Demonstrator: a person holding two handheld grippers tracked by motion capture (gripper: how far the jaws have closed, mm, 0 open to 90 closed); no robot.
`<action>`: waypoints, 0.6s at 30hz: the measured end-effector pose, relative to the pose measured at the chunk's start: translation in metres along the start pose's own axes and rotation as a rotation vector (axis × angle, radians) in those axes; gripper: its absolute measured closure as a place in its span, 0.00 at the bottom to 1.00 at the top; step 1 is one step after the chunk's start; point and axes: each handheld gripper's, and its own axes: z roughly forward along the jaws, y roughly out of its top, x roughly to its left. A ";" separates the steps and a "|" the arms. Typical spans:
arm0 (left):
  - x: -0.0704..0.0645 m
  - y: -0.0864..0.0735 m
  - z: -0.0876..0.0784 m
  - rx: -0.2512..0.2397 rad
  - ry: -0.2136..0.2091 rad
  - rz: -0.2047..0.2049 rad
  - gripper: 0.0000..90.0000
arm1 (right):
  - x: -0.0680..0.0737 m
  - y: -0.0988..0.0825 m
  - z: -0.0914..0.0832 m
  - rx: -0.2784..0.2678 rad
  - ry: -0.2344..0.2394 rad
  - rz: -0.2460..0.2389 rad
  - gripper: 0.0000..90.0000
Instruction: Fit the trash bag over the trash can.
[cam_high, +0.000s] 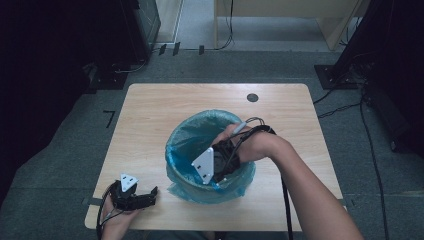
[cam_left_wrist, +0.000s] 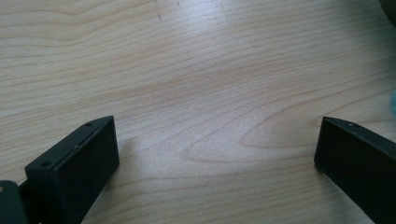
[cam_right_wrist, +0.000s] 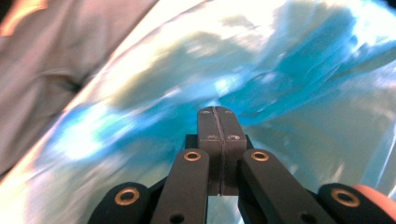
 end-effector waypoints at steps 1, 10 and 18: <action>0.000 0.000 0.000 0.000 0.000 0.000 0.00 | 0.002 -0.001 -0.003 0.005 0.006 -0.004 1.00; 0.000 0.000 0.000 -0.001 0.001 -0.002 0.00 | 0.018 -0.020 -0.011 0.071 0.027 0.028 1.00; 0.000 0.000 0.000 0.000 0.002 -0.003 0.00 | 0.017 -0.017 -0.027 -0.059 -0.070 0.080 1.00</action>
